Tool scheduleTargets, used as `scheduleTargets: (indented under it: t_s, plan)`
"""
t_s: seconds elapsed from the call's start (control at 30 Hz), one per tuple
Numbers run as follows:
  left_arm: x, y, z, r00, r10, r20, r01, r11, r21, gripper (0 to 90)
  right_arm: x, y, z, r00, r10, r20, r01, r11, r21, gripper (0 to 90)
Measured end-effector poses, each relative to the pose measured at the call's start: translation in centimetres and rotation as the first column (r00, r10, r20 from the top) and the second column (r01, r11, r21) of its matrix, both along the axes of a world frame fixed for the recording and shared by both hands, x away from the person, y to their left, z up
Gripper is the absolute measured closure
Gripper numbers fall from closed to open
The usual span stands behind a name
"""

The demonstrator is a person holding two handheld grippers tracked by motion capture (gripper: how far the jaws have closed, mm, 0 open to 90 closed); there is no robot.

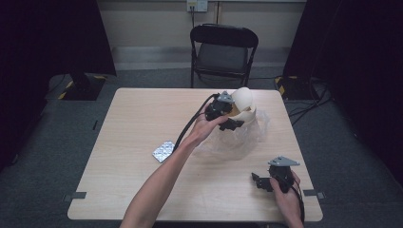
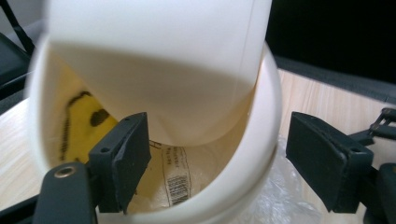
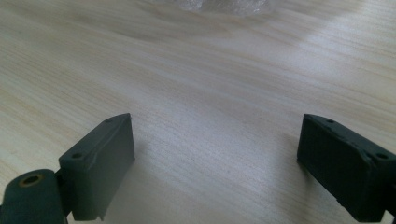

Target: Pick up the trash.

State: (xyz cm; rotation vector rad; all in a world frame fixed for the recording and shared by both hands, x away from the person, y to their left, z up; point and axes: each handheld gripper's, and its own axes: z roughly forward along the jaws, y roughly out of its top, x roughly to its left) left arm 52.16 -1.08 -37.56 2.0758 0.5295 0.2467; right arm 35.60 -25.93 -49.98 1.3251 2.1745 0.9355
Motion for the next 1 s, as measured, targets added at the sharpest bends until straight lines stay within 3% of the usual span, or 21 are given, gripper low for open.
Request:
scheduleTargets:
  t_s: [0.13, 0.23, 0.27, 0.5, 0.53, 0.7, 0.87, 0.97, 1.0]
  plan:
    - [-0.8, 1.4, 0.8, 0.9999, 0.006, 0.011, -0.005, 1.0, -0.006, 20.2, 0.0, 0.0, 0.0, 1.0, 0.001, 0.0, -0.001, 1.0, 0.001, 10.2]
    - [-1.8, 3.6, 1.2, 0.9997, 0.018, 0.016, -0.018, 0.9996, -0.021, 19.1, 0.0, 0.0, 0.0, 1.0, 0.002, 0.0, -0.002, 1.0, 0.0, 10.2]
    - [-1.8, 3.6, 1.2, 0.9997, 0.018, 0.016, -0.018, 0.9996, -0.021, 19.1, 0.0, 0.0, 0.0, 1.0, 0.002, 0.0, -0.002, 1.0, 0.0, 10.2]
    - [-3.3, 8.8, 0.9, 0.9983, 0.058, 0.006, -0.058, 0.9974, -0.044, 18.5, 0.0, 0.0, 0.0, 1.0, 0.001, -0.001, -0.001, 1.0, 0.002, 10.2]
    - [-3.3, 8.8, 0.9, 0.9983, 0.058, 0.006, -0.058, 0.9974, -0.044, 18.5, 0.0, 0.0, 0.0, 1.0, 0.001, -0.001, -0.001, 1.0, 0.002, 10.2]
    - [-4.5, 12.2, -0.1, 0.9957, 0.093, 0.0, -0.093, 0.9951, -0.035, 18.8, 0.0, 0.0, 0.0, 1.0, -0.001, -0.002, 0.001, 1.0, 0.001, 10.2]
    - [-5.3, 15.6, -1.5, 0.9897, 0.142, -0.022, -0.143, 0.9885, -0.05, 18.7, 0.0, 0.0, 0.0, 1.0, -0.001, -0.002, 0.001, 1.0, 0.003, 10.2]
    - [-5.9, 17.6, -2.4, 0.987, 0.158, -0.029, -0.16, 0.9836, -0.083, 16.7, 0.0, 0.0, 0.0, 1.0, 0.001, -0.001, -0.001, 1.0, 0.003, 10.2]
    - [-6.2, 18.6, -2.9, 0.9832, 0.178, -0.042, -0.181, 0.9799, -0.085, 16.3, 0.0, 0.0, 0.0, 1.0, -0.001, -0.002, 0.001, 1.0, 0.003, 10.2]
